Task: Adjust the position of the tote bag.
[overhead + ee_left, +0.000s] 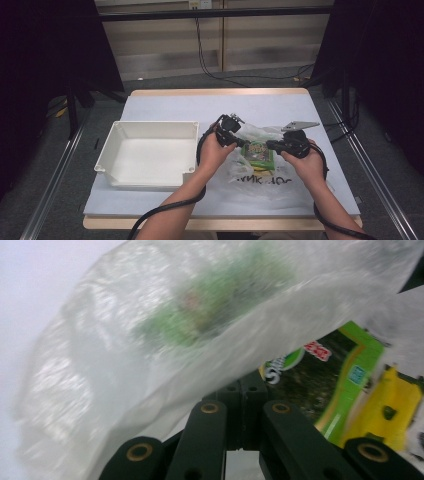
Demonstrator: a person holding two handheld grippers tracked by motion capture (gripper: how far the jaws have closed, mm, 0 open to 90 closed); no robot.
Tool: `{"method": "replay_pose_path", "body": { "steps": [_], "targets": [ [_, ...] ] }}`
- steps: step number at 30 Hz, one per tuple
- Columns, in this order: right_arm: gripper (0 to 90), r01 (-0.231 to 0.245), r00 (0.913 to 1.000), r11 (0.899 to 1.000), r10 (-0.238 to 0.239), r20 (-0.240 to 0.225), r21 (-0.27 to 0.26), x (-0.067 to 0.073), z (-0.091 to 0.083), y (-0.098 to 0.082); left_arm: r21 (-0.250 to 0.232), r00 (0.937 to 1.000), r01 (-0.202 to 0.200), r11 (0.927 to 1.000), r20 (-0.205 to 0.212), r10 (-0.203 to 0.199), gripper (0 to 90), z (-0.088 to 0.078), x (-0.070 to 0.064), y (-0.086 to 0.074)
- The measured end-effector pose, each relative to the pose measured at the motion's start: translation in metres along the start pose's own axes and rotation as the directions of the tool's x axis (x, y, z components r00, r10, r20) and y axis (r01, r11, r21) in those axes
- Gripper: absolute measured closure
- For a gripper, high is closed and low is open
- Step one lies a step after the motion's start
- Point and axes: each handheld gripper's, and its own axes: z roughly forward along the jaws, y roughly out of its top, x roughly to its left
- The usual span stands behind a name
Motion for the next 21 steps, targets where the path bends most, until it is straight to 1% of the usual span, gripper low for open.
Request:
{"method": "replay_pose_path", "body": {
  "steps": [1,2,3,4,5,6,7,8,9,10,12,13,14,15,16,17,18,19,21],
  "targets": [
    [87.1,0.003,1.0000,1.000,-0.003,0.006,0.006,-0.002,-0.001,-0.001,0.012,1.0000,0.002,0.9999,-0.002,-0.002,90.0,0.000,0.003,0.000],
    [87.5,-0.005,0.9999,1.000,0.005,0.013,0.009,-0.004,-0.002,-0.002,0.006,0.9998,0.015,0.9999,-0.013,-0.015,90.0,0.001,0.005,0.000],
    [88.2,-0.014,0.9997,1.000,0.013,0.019,0.011,-0.007,-0.002,-0.004,0.017,0.9996,0.021,0.9996,-0.020,-0.021,90.0,0.001,0.007,0.000],
    [88.3,-0.019,0.9994,1.000,0.019,0.030,0.018,-0.010,-0.002,-0.006,0.012,0.9994,0.026,0.9996,-0.022,-0.026,90.0,0.002,0.009,0.000],
    [88.3,-0.026,0.9992,1.000,0.025,0.033,0.017,-0.013,-0.001,-0.008,0.016,0.9992,0.030,0.9994,-0.027,-0.030,90.0,0.002,0.010,0.000],
    [88.6,-0.044,0.9985,0.999,0.044,0.031,0.007,-0.016,0.000,-0.010,0.019,0.9992,0.032,0.9993,-0.024,-0.031,90.0,0.003,0.011,0.001],
    [89.2,-0.067,0.9972,0.998,0.067,0.035,0.000,-0.018,0.001,-0.011,0.008,0.9990,0.036,0.9993,-0.026,-0.035,90.0,0.004,0.011,0.001],
    [89.3,-0.064,0.9970,0.998,0.064,0.043,-0.003,-0.020,0.002,-0.012,0.016,0.9991,0.033,0.9993,-0.029,-0.032,90.0,0.005,0.011,0.002],
    [89.5,-0.066,0.9966,0.998,0.066,0.049,-0.009,-0.022,0.004,-0.012,0.009,0.9990,0.040,0.9992,-0.021,-0.040,90.0,0.006,0.012,0.002],
    [89.5,-0.071,0.9959,0.997,0.071,0.056,-0.012,-0.024,0.006,-0.013,0.015,0.9990,0.038,0.9992,-0.024,-0.037,90.0,0.006,0.014,0.003],
    [89.5,-0.076,0.9950,0.997,0.077,0.064,-0.003,-0.028,0.011,-0.013,0.005,0.9986,0.047,0.9989,-0.026,-0.047,90.0,0.007,0.016,0.003],
    [89.5,-0.074,0.9947,0.997,0.074,0.071,-0.006,-0.029,0.013,-0.013,0.005,0.9984,0.048,0.9988,-0.031,-0.048,90.0,0.007,0.017,0.003],
    [89.4,-0.062,0.9947,0.998,0.063,0.081,-0.005,-0.030,0.015,-0.013,0.000,0.9977,0.058,0.9983,-0.035,-0.058,90.0,0.008,0.018,0.004],
    [89.3,-0.061,0.9943,0.998,0.062,0.087,-0.008,-0.031,0.018,-0.013,-0.005,0.9980,0.051,0.9987,-0.038,-0.051,90.0,0.009,0.019,0.004],
    [89.2,-0.064,0.9940,0.998,0.064,0.088,-0.011,-0.032,0.020,-0.013,-0.004,0.9972,0.066,0.9978,-0.035,-0.066,90.0,0.010,0.019,0.005],
    [89.0,-0.080,0.9927,0.997,0.081,0.089,-0.011,-0.033,0.022,-0.012,-0.008,0.9975,0.062,0.9980,-0.035,-0.062,90.0,0.011,0.020,0.005],
    [88.8,-0.080,0.9928,0.997,0.081,0.088,-0.017,-0.034,0.024,-0.012,-0.007,0.9969,0.072,0.9974,-0.031,-0.072,90.0,0.012,0.021,0.006],
    [88.8,-0.090,0.9914,0.996,0.091,0.094,-0.017,-0.035,0.026,-0.011,-0.011,0.9971,0.064,0.9979,-0.042,-0.064,90.0,0.012,0.022,0.006],
    [89.2,-0.089,0.9913,0.996,0.090,0.096,-0.017,-0.038,0.029,-0.010,-0.015,0.9964,0.073,0.9972,-0.044,-0.073,90.0,0.013,0.024,0.007]
  ]
}}
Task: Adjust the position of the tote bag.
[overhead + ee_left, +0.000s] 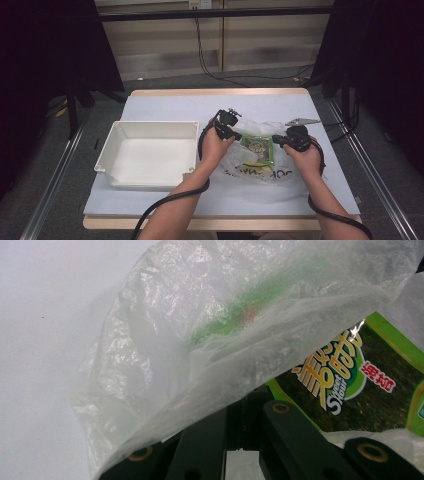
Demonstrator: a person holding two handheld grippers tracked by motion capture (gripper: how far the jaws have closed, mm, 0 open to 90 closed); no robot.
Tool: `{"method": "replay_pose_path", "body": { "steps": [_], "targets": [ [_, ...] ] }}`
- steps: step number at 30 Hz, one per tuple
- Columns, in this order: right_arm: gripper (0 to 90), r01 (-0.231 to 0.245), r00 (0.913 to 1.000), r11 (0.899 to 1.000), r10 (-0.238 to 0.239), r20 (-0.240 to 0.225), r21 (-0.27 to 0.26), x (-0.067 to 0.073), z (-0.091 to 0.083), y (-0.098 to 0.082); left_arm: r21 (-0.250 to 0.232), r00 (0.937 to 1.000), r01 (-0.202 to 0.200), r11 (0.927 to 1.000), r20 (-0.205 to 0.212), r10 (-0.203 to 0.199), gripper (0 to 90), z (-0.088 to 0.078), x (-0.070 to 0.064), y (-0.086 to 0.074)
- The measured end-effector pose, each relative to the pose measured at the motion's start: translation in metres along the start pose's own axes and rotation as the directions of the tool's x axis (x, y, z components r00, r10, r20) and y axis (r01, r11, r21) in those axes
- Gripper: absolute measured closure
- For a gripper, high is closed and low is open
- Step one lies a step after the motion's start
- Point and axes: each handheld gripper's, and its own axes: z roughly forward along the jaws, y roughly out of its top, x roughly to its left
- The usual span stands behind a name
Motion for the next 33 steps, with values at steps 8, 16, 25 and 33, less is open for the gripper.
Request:
{"method": "replay_pose_path", "body": {
  "steps": [8,16,25,33],
  "targets": [
    [90.0,-0.021,0.9998,1.000,0.021,-0.007,-0.008,-0.012,0.014,0.006,0.003,0.9990,0.042,0.9991,-0.011,-0.042,90.0,0.007,0.010,0.004],
    [90.0,-0.073,0.9973,0.997,0.073,0.010,0.017,-0.026,0.030,0.004,0.022,0.9977,0.063,0.9977,-0.025,-0.063,90.0,0.018,0.017,0.004],
    [90.0,-0.092,0.9957,0.995,0.091,0.020,0.029,-0.033,0.037,-0.006,0.029,0.9972,0.073,0.9969,-0.016,-0.073,90.0,0.020,0.019,0.001],
    [83.8,-0.064,0.9976,0.998,0.063,0.028,0.023,-0.024,0.026,-0.003,-0.003,0.9973,0.073,0.9973,-0.009,-0.073,88.1,0.011,0.018,-0.002]
  ]
}}
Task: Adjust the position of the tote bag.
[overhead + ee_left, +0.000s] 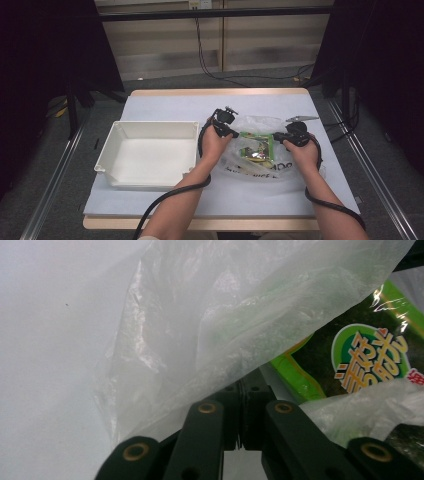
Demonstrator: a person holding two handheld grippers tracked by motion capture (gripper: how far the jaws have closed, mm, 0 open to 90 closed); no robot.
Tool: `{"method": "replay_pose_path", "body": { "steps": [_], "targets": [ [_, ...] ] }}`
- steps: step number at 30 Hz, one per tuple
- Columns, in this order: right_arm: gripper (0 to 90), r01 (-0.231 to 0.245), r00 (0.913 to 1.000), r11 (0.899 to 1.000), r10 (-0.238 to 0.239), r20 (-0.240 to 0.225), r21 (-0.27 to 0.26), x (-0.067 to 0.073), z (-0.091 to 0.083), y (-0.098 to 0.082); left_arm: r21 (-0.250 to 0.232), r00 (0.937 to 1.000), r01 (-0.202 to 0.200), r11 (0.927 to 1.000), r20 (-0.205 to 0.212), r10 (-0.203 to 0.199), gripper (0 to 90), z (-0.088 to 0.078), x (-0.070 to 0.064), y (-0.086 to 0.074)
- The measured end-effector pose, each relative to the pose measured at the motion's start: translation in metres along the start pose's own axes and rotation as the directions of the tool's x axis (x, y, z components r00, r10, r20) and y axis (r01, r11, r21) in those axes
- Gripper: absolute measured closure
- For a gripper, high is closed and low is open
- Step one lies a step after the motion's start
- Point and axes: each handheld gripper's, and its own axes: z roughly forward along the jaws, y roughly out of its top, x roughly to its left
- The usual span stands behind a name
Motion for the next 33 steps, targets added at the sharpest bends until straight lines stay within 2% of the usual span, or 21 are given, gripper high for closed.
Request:
{"method": "replay_pose_path", "body": {
  "steps": [2,3,4,7,10,11,13,14,16,17,18,21,22,25,26,28,29,33],
  "targets": [
    [83.6,0.009,1.0000,1.000,-0.009,0.000,-0.004,0.002,-0.002,0.000,-0.005,0.9999,-0.014,0.9999,-0.004,0.014,83.9,-0.005,-0.001,0.001],
    [83.5,0.012,0.9999,1.000,-0.012,0.000,-0.008,0.003,-0.003,0.001,-0.029,1.0000,0.002,0.9996,-0.001,-0.002,82.7,-0.007,-0.003,0.002],
    [83.5,0.017,0.9999,1.000,-0.017,-0.001,-0.006,0.004,-0.003,0.001,-0.020,0.9998,-0.020,0.9996,0.004,0.020,81.5,-0.010,-0.002,0.003],
    [83.2,0.036,0.9994,0.999,-0.036,0.001,0.003,0.008,-0.005,0.002,-0.043,0.9995,-0.031,0.9986,0.005,0.031,74.8,-0.017,-0.006,0.005],
    [83.4,0.031,0.9995,1.000,-0.031,0.000,0.002,0.011,-0.006,0.002,-0.043,0.9987,-0.046,0.9980,0.019,0.047,70.0,-0.022,-0.010,0.007],
    [83.4,0.035,0.9994,0.999,-0.035,0.002,0.005,0.012,-0.007,0.001,-0.039,0.9986,-0.046,0.9982,0.022,0.047,68.8,-0.024,-0.012,0.008],
    [83.5,0.045,0.9990,0.999,-0.045,0.001,0.004,0.012,-0.007,0.000,-0.060,0.9989,-0.033,0.9977,0.029,0.035,63.9,-0.025,-0.016,0.009],
    [83.5,0.043,0.9991,0.999,-0.043,0.002,0.004,0.013,-0.007,0.000,-0.047,0.9981,-0.055,0.9974,0.026,0.056,62.8,-0.027,-0.016,0.010],
    [83.6,0.045,0.9990,0.999,-0.045,0.004,0.006,0.014,-0.008,0.000,-0.055,0.9975,-0.065,0.9964,0.023,0.066,58.2,-0.029,-0.020,0.011],
    [83.6,0.049,0.9988,0.999,-0.049,0.004,0.007,0.014,-0.008,0.000,-0.064,0.9984,-0.049,0.9967,0.027,0.051,56.4,-0.028,-0.023,0.012],
    [83.7,0.050,0.9987,0.999,-0.050,0.005,0.008,0.014,-0.008,0.000,-0.062,0.9973,-0.063,0.9961,0.033,0.065,56.0,-0.029,-0.025,0.013],
    [83.8,0.048,0.9988,0.999,-0.048,0.007,0.014,0.015,-0.009,0.000,-0.057,0.9969,-0.054,0.9969,0.054,0.057,55.1,-0.029,-0.031,0.015],
    [83.9,0.047,0.9989,0.999,-0.047,0.007,0.016,0.015,-0.009,0.000,-0.055,0.9971,-0.055,0.9969,0.049,0.058,54.0,-0.029,-0.033,0.016],
    [84.1,0.048,0.9987,0.999,-0.048,0.013,0.021,0.016,-0.008,0.001,-0.060,0.9954,-0.083,0.9947,0.041,0.086,53.2,-0.031,-0.037,0.017],
    [84.1,0.053,0.9984,0.998,-0.053,0.016,0.028,0.015,-0.009,0.001,-0.044,0.9937,-0.104,0.9936,0.038,0.106,53.0,-0.032,-0.037,0.018],
    [84.2,0.054,0.9984,0.998,-0.055,0.017,0.025,0.014,-0.008,0.001,-0.067,0.9952,-0.072,0.9952,0.061,0.076,53.5,-0.030,-0.040,0.019],
    [84.2,0.054,0.9984,0.998,-0.055,0.016,0.026,0.015,-0.008,0.002,-0.048,0.9937,-0.087,0.9951,0.067,0.090,53.5,-0.031,-0.039,0.020],
    [84.2,0.050,0.9985,0.998,-0.051,0.019,0.031,0.015,-0.008,0.002,-0.031,0.9925,-0.081,0.9962,0.089,0.084,57.5,-0.030,-0.040,0.020]
  ]
}}
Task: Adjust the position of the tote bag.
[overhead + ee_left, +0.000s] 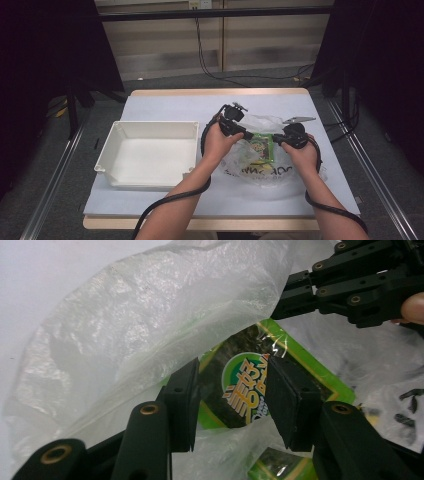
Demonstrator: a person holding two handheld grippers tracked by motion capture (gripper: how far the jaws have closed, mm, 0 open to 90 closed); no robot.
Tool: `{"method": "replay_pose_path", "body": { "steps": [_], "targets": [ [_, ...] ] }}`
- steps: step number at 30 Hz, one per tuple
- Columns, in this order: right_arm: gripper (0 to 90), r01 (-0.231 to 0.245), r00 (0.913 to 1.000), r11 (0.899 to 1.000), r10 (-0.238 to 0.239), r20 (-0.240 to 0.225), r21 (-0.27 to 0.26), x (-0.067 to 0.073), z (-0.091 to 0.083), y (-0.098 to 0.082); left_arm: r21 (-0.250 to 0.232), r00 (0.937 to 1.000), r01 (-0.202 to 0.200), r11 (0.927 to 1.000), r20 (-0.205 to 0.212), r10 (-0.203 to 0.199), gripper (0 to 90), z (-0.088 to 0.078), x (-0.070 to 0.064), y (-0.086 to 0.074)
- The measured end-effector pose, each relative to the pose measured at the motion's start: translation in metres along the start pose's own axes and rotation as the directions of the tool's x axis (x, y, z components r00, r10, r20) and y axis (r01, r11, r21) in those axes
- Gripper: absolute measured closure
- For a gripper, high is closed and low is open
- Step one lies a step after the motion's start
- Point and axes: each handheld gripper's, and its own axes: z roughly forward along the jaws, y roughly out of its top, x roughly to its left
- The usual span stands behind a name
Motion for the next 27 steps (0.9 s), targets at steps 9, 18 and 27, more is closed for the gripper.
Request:
{"method": "replay_pose_path", "body": {
  "steps": [9,18,27],
  "targets": [
    [84.2,-0.001,1.0000,1.000,0.001,0.007,0.002,-0.001,-0.001,0.000,-0.011,0.9986,-0.018,0.9998,0.050,0.018,71.7,-0.004,-0.008,0.005],
    [84.4,0.007,1.0000,1.000,-0.007,0.007,0.003,0.000,-0.001,0.002,0.011,0.9875,-0.053,0.9985,0.149,0.051,88.0,0.005,-0.027,0.006],
    [84.4,-0.001,0.9998,1.000,0.001,0.018,0.003,-0.005,-0.003,0.000,0.104,0.9970,-0.020,0.9944,0.076,0.013,90.0,0.018,-0.015,-0.017]
  ]
}}
